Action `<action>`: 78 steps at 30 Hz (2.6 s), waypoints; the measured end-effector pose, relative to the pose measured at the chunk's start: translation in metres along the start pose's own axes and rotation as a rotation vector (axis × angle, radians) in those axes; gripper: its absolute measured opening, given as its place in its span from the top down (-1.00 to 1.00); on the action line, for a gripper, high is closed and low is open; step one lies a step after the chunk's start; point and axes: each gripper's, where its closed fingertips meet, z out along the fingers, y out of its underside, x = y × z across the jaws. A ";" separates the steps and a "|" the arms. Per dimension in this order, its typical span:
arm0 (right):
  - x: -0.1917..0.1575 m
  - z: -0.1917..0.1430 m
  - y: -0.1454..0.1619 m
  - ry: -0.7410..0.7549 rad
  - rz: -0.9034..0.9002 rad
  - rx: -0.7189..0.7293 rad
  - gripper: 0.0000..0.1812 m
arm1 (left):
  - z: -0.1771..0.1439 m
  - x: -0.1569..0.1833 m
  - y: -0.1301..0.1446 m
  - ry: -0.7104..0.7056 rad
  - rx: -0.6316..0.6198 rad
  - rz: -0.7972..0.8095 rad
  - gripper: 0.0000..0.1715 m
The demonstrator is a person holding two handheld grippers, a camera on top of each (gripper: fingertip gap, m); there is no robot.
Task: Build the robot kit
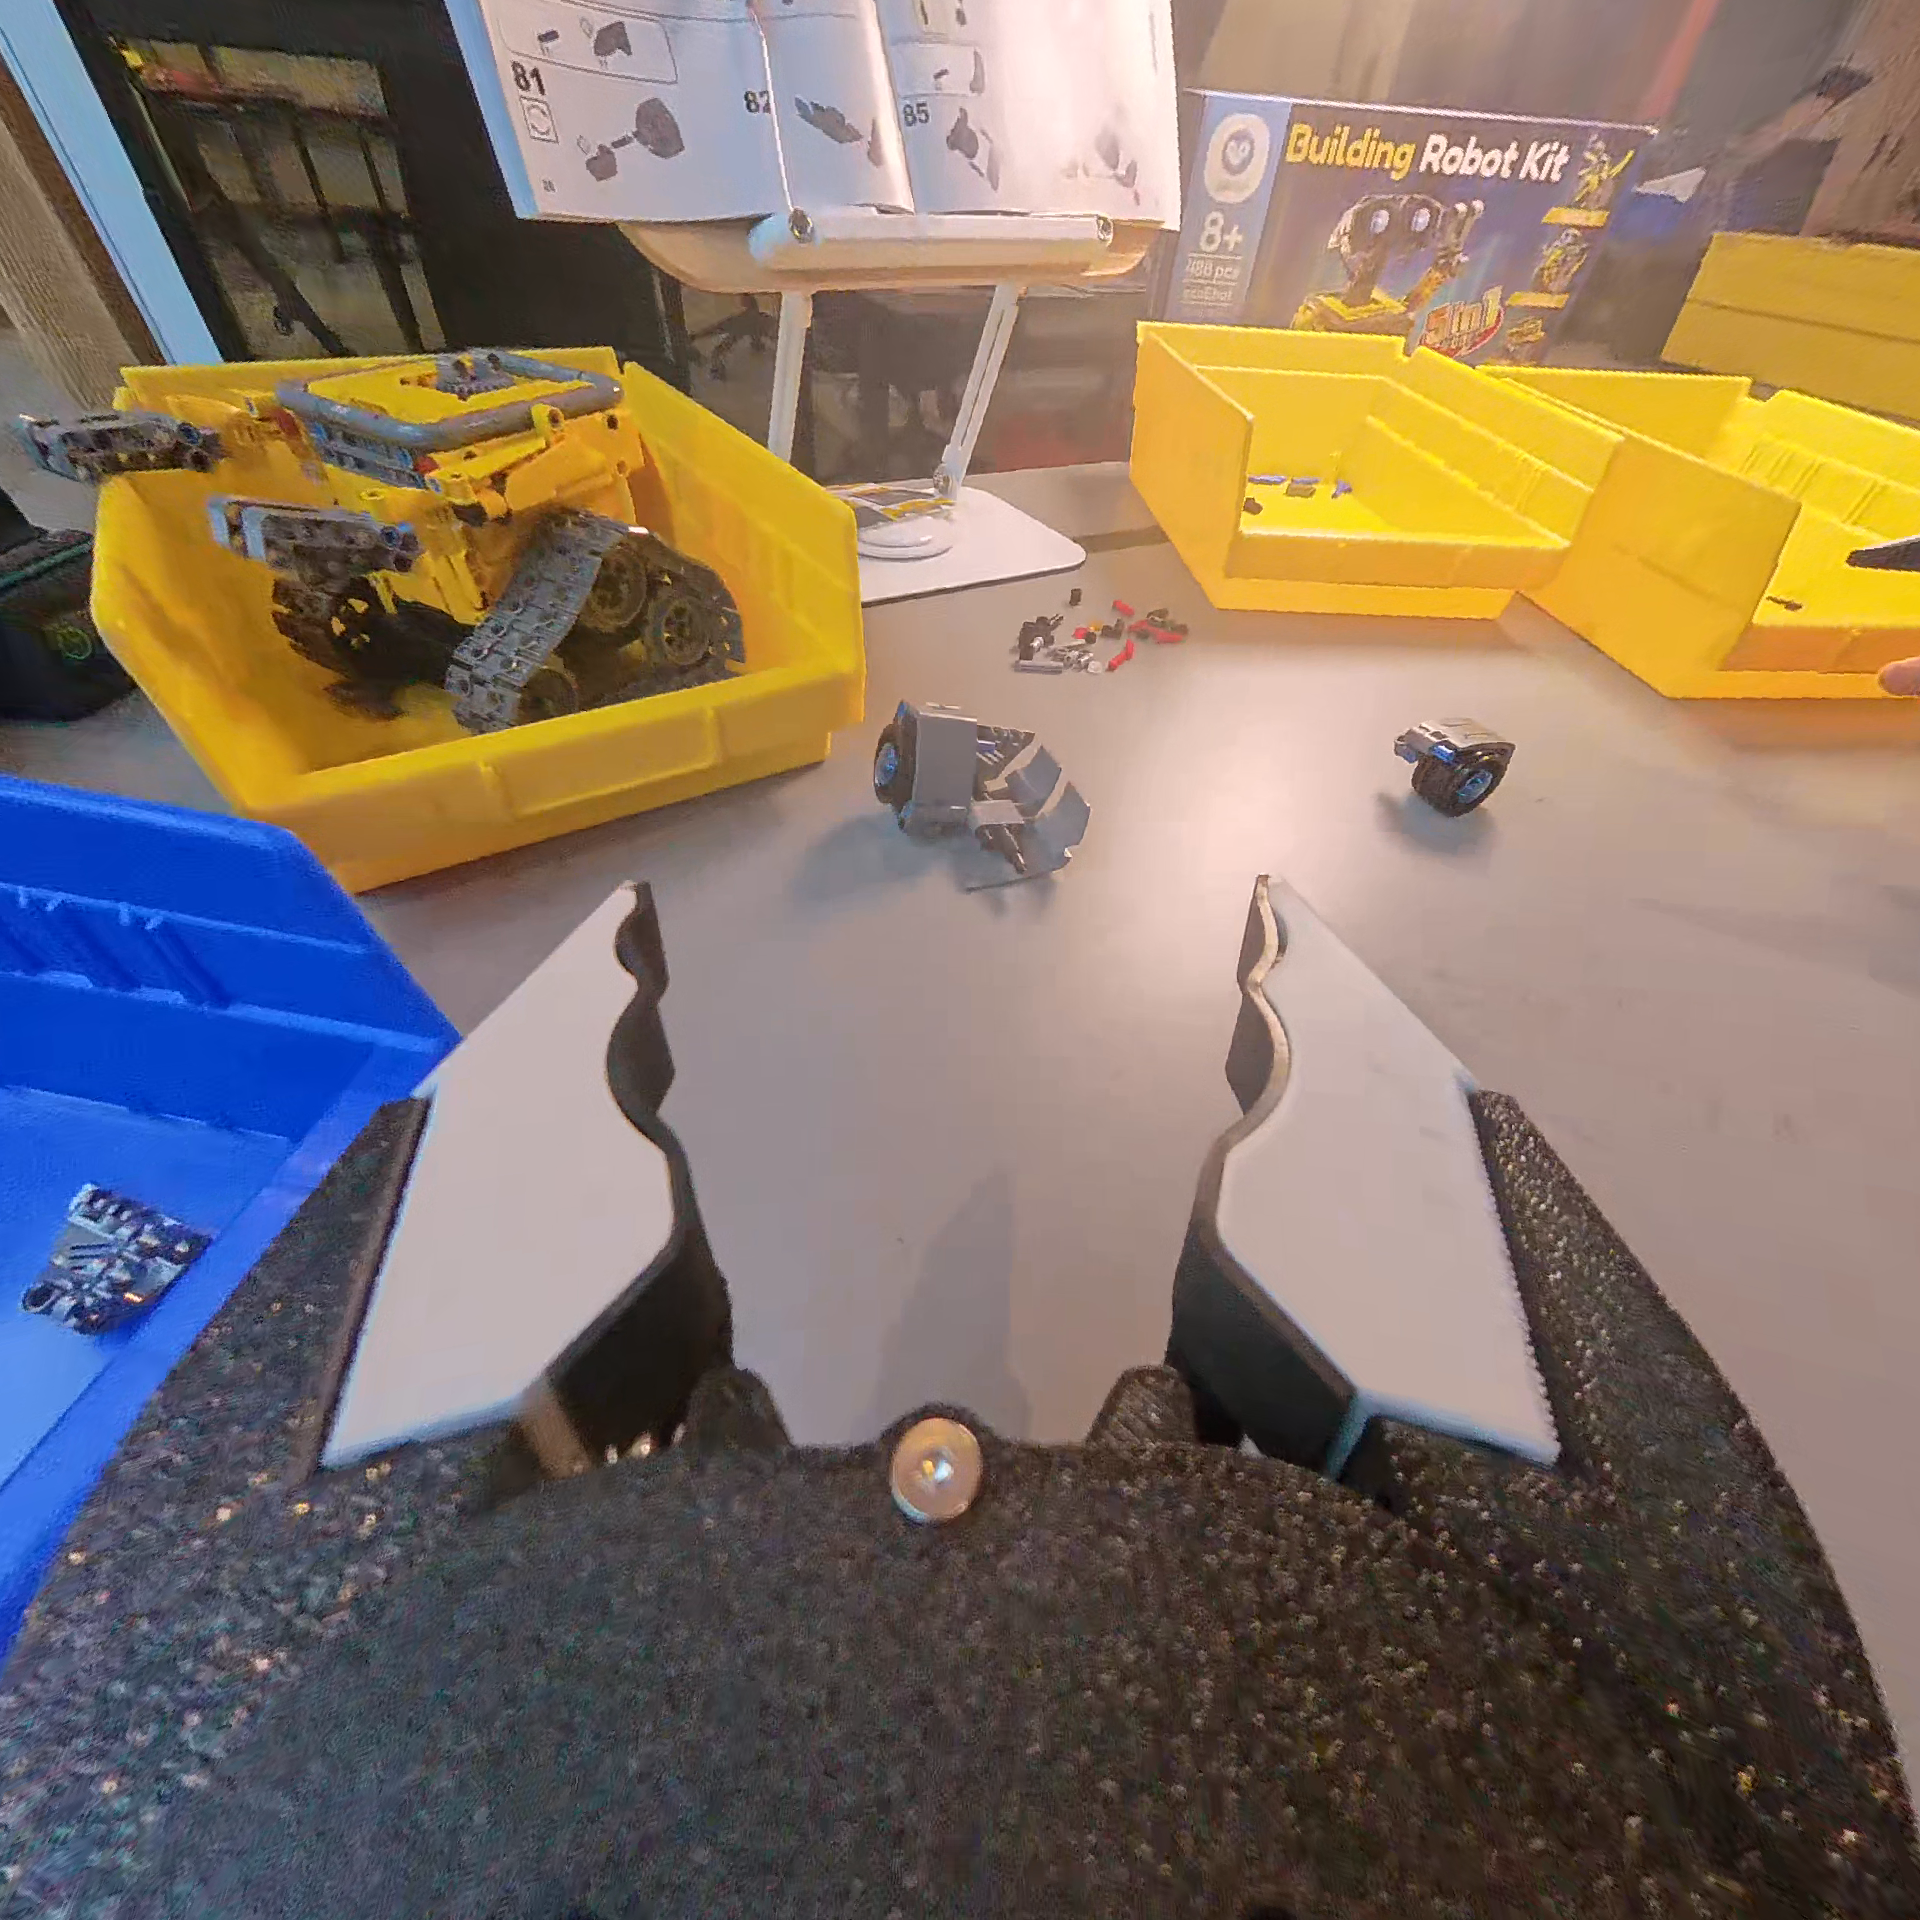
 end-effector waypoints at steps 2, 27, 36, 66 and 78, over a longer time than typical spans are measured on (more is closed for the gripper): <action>0.000 0.000 0.001 -0.005 0.002 0.002 -0.29 | 0.001 0.002 0.002 0.007 -0.008 0.006 -0.28; -0.007 0.007 -0.003 -0.035 -0.048 -0.003 -0.14 | -0.009 -0.005 -0.029 -0.055 0.156 0.039 0.05; -0.005 0.025 -0.029 -0.078 -0.056 0.036 -0.07 | 0.041 0.002 -0.049 0.023 0.124 0.078 0.28; 0.027 0.165 -0.081 -0.157 0.034 0.202 0.32 | 0.175 -0.022 -0.127 0.005 0.246 0.221 0.64; 0.021 0.159 -0.073 -0.132 -0.035 0.191 0.39 | 0.345 -0.094 -0.200 -0.190 -0.018 0.198 0.87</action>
